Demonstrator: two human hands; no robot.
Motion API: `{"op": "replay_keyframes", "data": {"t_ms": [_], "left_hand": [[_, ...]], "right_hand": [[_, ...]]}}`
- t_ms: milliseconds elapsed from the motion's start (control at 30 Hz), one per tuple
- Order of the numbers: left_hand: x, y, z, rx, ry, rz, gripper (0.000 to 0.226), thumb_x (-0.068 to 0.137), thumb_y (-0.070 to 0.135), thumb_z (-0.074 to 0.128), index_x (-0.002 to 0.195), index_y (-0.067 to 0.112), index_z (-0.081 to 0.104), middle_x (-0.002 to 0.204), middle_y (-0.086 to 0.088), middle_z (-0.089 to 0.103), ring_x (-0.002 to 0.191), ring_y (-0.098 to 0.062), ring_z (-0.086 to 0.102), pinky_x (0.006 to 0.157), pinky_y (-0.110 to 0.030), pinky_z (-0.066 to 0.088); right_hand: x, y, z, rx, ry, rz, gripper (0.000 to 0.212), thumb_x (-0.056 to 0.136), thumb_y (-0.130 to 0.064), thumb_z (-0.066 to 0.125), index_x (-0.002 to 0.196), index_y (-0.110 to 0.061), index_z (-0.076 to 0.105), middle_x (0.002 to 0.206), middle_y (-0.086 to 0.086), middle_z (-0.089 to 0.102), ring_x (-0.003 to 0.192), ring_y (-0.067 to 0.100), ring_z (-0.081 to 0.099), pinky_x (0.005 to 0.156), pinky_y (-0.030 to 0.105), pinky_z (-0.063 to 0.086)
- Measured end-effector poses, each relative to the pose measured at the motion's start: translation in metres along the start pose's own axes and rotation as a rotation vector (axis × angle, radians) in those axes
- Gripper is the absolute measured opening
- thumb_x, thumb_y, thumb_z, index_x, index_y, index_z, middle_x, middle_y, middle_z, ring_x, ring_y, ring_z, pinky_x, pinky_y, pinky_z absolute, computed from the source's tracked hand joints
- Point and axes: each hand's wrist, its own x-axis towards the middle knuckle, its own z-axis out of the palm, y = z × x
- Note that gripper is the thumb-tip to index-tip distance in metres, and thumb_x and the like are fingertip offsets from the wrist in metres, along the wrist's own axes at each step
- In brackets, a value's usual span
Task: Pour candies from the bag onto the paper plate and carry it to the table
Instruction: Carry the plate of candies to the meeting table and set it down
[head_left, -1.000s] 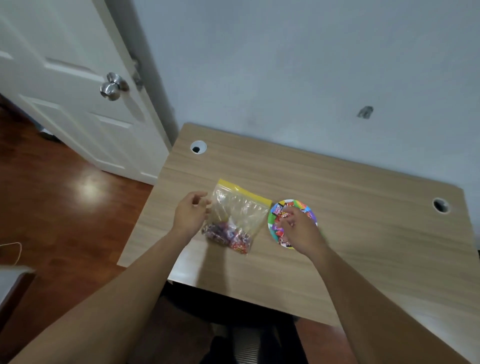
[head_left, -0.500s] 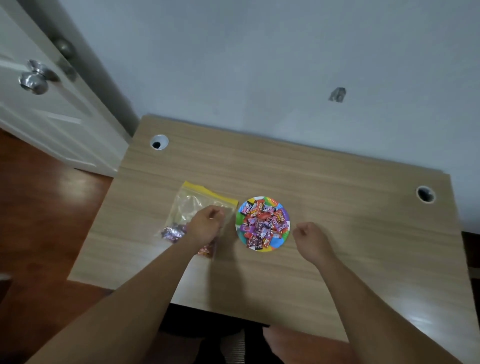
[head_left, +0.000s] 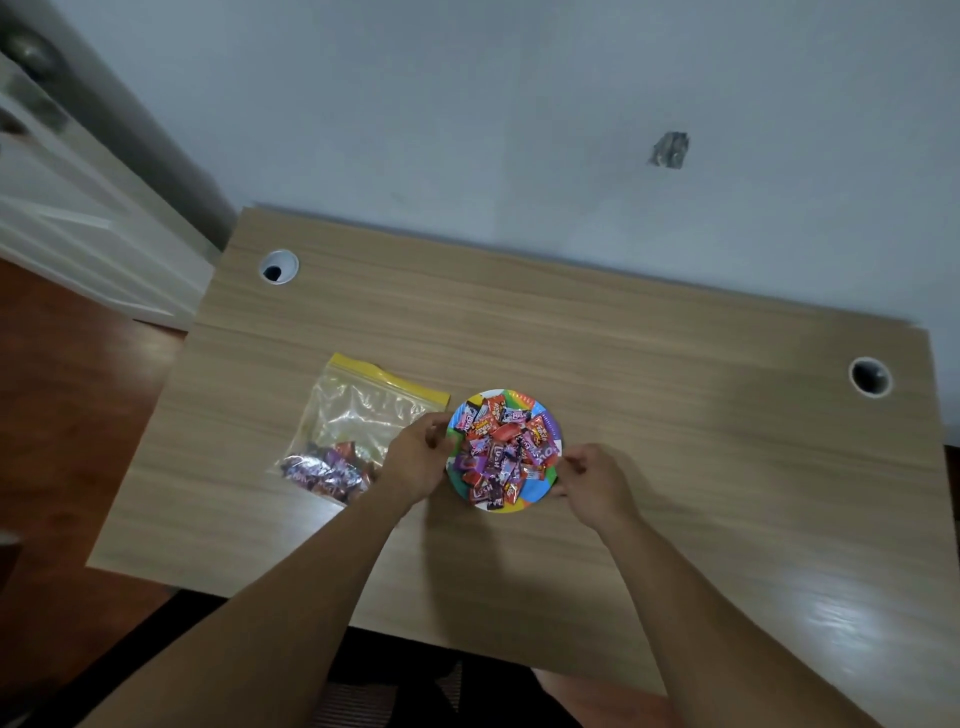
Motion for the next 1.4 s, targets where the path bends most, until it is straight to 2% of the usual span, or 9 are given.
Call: {"op": "replay_keyframes", "data": {"t_ms": [133, 233, 467, 700, 900, 1100, 1267, 1333, 1400], "left_hand": [[-0.017, 0.02, 0.003, -0.061, 0.023, -0.019, 0.036, 0.103, 0.012, 0.069, 0.098, 0.048, 0.074, 0.129, -0.012, 0.078, 0.115, -0.036, 0.077, 0.09, -0.064, 0.065], [-0.023, 0.028, 0.004, -0.143, 0.011, -0.056, 0.027, 0.106, 0.004, 0.064, 0.109, 0.029, 0.072, 0.13, -0.014, 0.075, 0.113, -0.039, 0.076, 0.087, -0.067, 0.065], [-0.038, 0.041, -0.005, -0.236, -0.058, -0.036, 0.03, 0.107, -0.005, 0.057, 0.135, 0.003, 0.065, 0.126, -0.014, 0.072, 0.114, -0.039, 0.074, 0.072, -0.046, 0.071], [-0.069, 0.058, -0.027, -0.157, -0.11, 0.074, 0.026, 0.106, 0.009, 0.067, 0.13, 0.016, 0.072, 0.122, -0.021, 0.066, 0.102, -0.037, 0.081, 0.079, -0.049, 0.07], [-0.104, 0.071, -0.043, -0.1, -0.197, 0.13, 0.03, 0.106, 0.012, 0.068, 0.136, 0.014, 0.07, 0.128, -0.029, 0.061, 0.106, -0.044, 0.079, 0.087, -0.06, 0.067], [-0.135, 0.091, -0.049, -0.034, -0.335, 0.193, 0.027, 0.106, 0.01, 0.067, 0.133, 0.011, 0.07, 0.131, -0.035, 0.06, 0.098, -0.039, 0.08, 0.082, -0.049, 0.07], [-0.163, 0.104, -0.033, 0.034, -0.396, 0.239, 0.025, 0.106, 0.011, 0.068, 0.13, 0.013, 0.072, 0.131, -0.032, 0.063, 0.107, -0.045, 0.079, 0.077, -0.042, 0.069], [-0.176, 0.108, -0.02, 0.052, -0.42, 0.257, 0.023, 0.106, 0.01, 0.067, 0.127, 0.013, 0.073, 0.126, -0.031, 0.067, 0.104, -0.043, 0.08, 0.078, -0.042, 0.069], [-0.192, 0.111, -0.004, 0.073, -0.445, 0.252, 0.02, 0.106, 0.008, 0.066, 0.124, 0.01, 0.073, 0.113, -0.023, 0.07, 0.09, -0.03, 0.08, 0.074, -0.039, 0.069]], "right_hand": [[-0.017, -0.019, -0.006, 0.02, 0.026, 0.022, 0.024, 0.106, -0.019, 0.068, 0.084, -0.031, 0.068, 0.093, 0.008, 0.084, 0.078, 0.028, 0.084, 0.086, 0.054, 0.069], [-0.021, -0.02, -0.008, 0.022, 0.036, 0.026, 0.026, 0.106, -0.019, 0.068, 0.083, -0.032, 0.066, 0.091, 0.007, 0.083, 0.077, 0.029, 0.084, 0.087, 0.055, 0.068], [-0.044, -0.029, -0.009, 0.163, 0.089, 0.043, 0.009, 0.106, -0.025, 0.067, 0.104, -0.018, 0.073, 0.098, 0.005, 0.082, 0.078, 0.024, 0.085, 0.088, 0.054, 0.069], [-0.088, -0.039, -0.013, 0.371, 0.135, 0.034, 0.008, 0.103, -0.026, 0.067, 0.1, -0.019, 0.071, 0.108, 0.011, 0.081, 0.093, 0.029, 0.084, 0.082, 0.052, 0.072], [-0.13, -0.034, -0.011, 0.471, 0.205, 0.007, 0.025, 0.089, -0.042, 0.067, 0.101, -0.022, 0.074, 0.103, 0.006, 0.085, 0.086, 0.031, 0.086, 0.079, 0.059, 0.071], [-0.183, -0.033, -0.01, 0.604, 0.32, -0.002, 0.015, 0.103, -0.027, 0.068, 0.106, -0.013, 0.07, 0.109, 0.017, 0.082, 0.087, 0.036, 0.085, 0.074, 0.06, 0.071], [-0.224, -0.017, -0.019, 0.678, 0.373, 0.011, 0.021, 0.106, -0.028, 0.067, 0.114, -0.008, 0.067, 0.11, 0.018, 0.081, 0.091, 0.034, 0.085, 0.071, 0.049, 0.072], [-0.241, -0.006, -0.026, 0.689, 0.403, 0.01, 0.027, 0.105, -0.032, 0.069, 0.116, -0.007, 0.067, 0.111, 0.019, 0.081, 0.091, 0.033, 0.085, 0.073, 0.054, 0.072], [-0.259, 0.006, -0.034, 0.715, 0.447, 0.019, 0.025, 0.103, -0.032, 0.07, 0.113, -0.009, 0.068, 0.111, 0.02, 0.081, 0.093, 0.035, 0.085, 0.075, 0.06, 0.071]]}}
